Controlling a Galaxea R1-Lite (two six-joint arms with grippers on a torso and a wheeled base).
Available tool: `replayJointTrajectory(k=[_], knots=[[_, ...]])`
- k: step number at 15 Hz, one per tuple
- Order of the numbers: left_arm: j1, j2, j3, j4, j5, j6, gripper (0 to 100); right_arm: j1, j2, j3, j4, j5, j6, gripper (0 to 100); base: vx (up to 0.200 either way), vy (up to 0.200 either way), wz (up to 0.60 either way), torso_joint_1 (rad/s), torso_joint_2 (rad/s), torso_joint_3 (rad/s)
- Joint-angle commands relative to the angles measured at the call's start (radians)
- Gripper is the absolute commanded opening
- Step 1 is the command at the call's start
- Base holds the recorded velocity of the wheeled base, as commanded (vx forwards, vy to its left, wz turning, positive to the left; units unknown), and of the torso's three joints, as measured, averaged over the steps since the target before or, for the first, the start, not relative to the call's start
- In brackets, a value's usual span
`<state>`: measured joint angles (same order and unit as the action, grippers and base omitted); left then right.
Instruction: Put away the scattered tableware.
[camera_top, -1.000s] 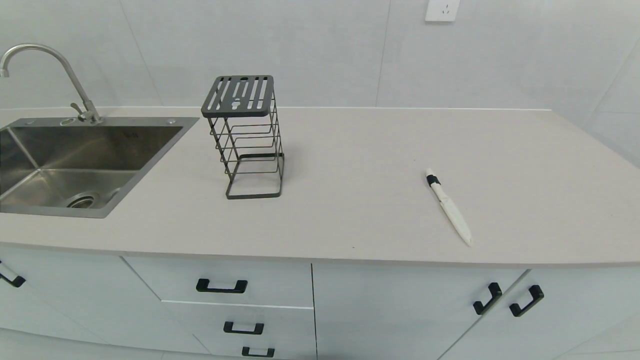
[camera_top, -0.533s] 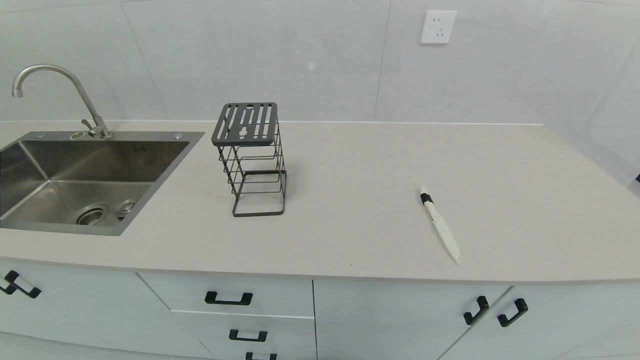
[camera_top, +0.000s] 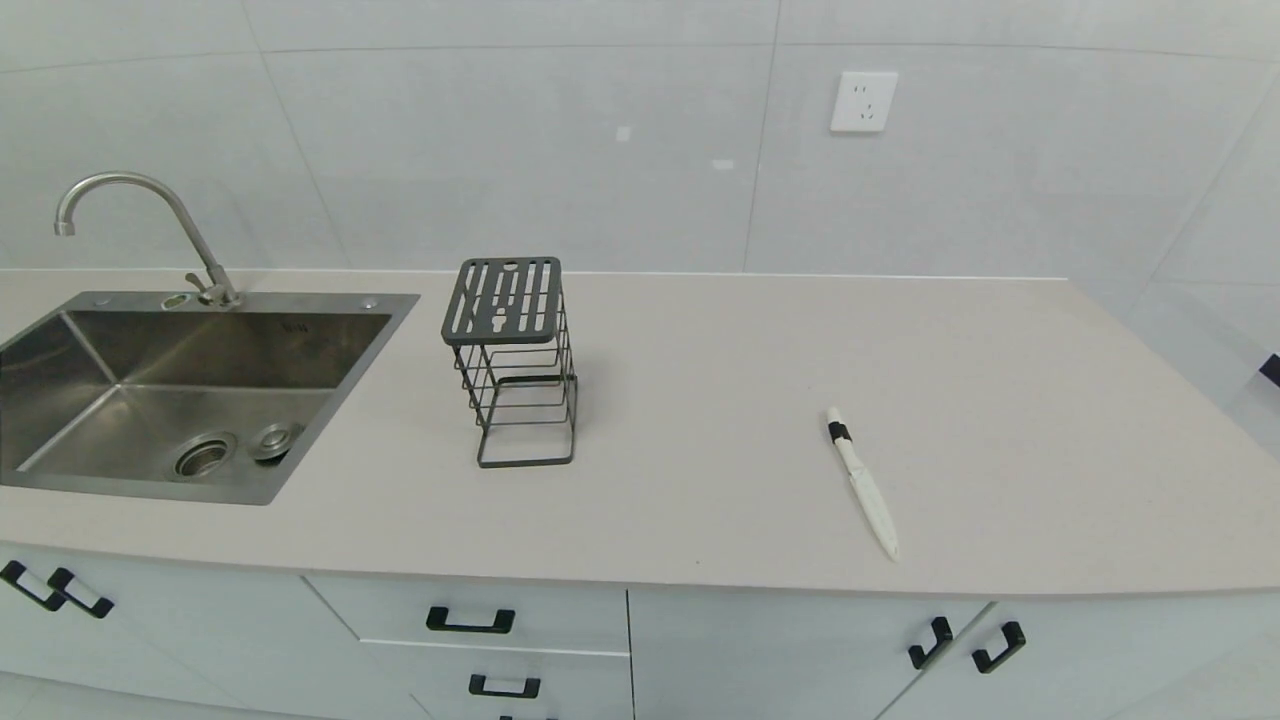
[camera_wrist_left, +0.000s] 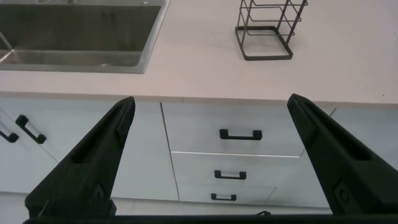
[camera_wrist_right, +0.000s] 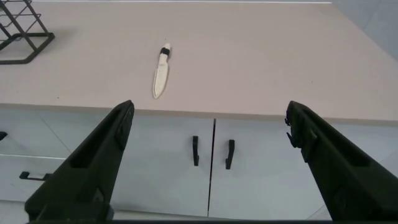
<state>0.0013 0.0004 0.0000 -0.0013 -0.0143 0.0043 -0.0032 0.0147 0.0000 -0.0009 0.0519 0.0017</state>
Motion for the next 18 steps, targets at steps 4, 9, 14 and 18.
replayJointTrajectory(k=[4, 9, 14, 18], knots=[[0.000, 0.003, 0.000, 0.000, -0.001, -0.006, 100, 0.000, 0.001, 0.000, -0.001, 0.000, 0.000, 100, 0.100, 0.000, 0.00, 0.009, -0.02, -0.008], [0.000, 0.003, 0.000, -0.002, 0.004, -0.012, 100, 0.000, 0.001, 0.000, -0.001, 0.000, 0.000, 100, 0.080, 0.000, 0.00, -0.001, 0.00, 0.001], [0.000, 0.003, 0.000, 0.000, 0.002, -0.018, 100, 0.000, 0.001, 0.000, -0.001, 0.000, 0.000, 100, 0.080, 0.000, 0.00, 0.002, 0.00, 0.002], [0.000, 0.001, 0.000, -0.002, 0.005, -0.023, 100, 0.000, 0.001, 0.000, -0.001, 0.000, 0.000, 100, 0.050, 0.000, 0.00, -0.001, 0.00, 0.001]])
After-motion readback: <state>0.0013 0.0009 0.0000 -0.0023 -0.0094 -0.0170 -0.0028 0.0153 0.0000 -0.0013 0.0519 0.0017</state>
